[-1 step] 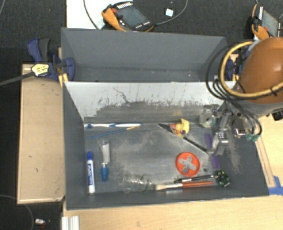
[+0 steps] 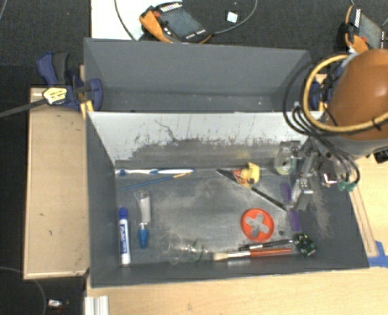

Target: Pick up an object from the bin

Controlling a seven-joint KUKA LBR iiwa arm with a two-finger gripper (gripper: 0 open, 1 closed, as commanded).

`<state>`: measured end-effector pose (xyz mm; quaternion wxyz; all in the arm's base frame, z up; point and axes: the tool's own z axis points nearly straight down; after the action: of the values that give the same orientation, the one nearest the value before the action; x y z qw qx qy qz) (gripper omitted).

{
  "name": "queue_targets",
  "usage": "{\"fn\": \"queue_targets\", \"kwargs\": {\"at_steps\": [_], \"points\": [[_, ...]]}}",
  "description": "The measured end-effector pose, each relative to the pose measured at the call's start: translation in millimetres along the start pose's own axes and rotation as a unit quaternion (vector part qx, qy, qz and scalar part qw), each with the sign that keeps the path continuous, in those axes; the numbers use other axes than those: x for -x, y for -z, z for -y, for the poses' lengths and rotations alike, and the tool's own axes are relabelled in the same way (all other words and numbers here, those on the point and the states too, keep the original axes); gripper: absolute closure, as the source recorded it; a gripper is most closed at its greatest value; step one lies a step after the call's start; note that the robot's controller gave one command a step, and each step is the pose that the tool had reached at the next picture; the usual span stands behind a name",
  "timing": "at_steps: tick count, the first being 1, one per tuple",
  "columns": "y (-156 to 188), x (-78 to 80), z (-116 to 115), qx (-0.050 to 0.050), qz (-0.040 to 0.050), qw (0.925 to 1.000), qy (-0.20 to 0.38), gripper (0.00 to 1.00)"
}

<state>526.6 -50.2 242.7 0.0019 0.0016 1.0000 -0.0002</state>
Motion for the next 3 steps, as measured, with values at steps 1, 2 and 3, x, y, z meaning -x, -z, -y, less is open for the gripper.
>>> {"fn": "queue_targets", "kwargs": {"at_steps": [1,2,3], "points": [[-126,-21.9,7,0.000,0.0014,0.9820,0.189,0.00],[-82,-36.0,6,-0.001,0.0046,0.9623,0.272,0.00],[-142,-41.2,1,0.001,-0.0006,0.9786,0.206,0.00]]}}
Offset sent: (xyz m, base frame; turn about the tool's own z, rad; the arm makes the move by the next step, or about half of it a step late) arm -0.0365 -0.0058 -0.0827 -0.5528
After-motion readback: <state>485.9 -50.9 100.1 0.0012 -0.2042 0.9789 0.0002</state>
